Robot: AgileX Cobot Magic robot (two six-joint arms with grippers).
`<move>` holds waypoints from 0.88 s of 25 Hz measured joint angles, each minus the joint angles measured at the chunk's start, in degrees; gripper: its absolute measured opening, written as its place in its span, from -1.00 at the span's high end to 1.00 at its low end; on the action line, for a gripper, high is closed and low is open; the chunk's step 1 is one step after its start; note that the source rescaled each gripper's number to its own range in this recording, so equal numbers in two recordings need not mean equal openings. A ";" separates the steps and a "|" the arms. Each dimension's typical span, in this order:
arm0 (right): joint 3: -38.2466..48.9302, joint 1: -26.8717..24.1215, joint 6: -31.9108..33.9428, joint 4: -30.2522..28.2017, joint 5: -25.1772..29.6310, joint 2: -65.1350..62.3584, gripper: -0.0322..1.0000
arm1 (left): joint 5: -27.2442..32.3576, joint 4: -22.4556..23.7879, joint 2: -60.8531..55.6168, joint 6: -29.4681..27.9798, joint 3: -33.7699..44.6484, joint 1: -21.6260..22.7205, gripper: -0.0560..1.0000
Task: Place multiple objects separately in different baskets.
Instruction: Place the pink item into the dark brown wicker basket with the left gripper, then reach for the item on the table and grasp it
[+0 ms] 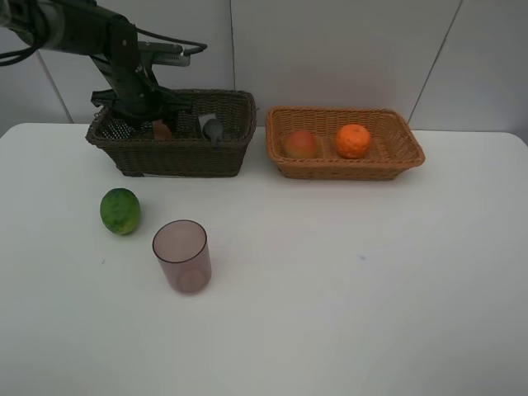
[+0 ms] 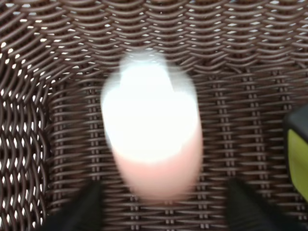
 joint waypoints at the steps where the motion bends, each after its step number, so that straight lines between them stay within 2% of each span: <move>1: 0.00 0.00 0.00 0.00 0.00 0.00 -0.91 | 1.09 0.00 0.00 0.17 -0.60 0.00 -0.81; 7: 0.00 0.00 0.00 0.00 0.00 0.00 -0.91 | 12.22 -0.31 -0.29 5.29 -5.80 -0.59 -0.90; 12: 0.00 0.00 0.00 0.00 0.00 0.00 -0.91 | 16.13 -3.66 -4.17 8.87 -6.06 -2.38 -0.91; 17: 0.00 0.00 0.00 0.00 0.00 0.00 -0.91 | 19.83 -7.47 -8.70 14.17 -6.23 -5.80 -0.91; 22: 0.00 0.00 0.00 0.00 -0.05 0.00 -0.91 | 28.90 -10.87 -10.33 21.93 -6.23 -11.27 -0.94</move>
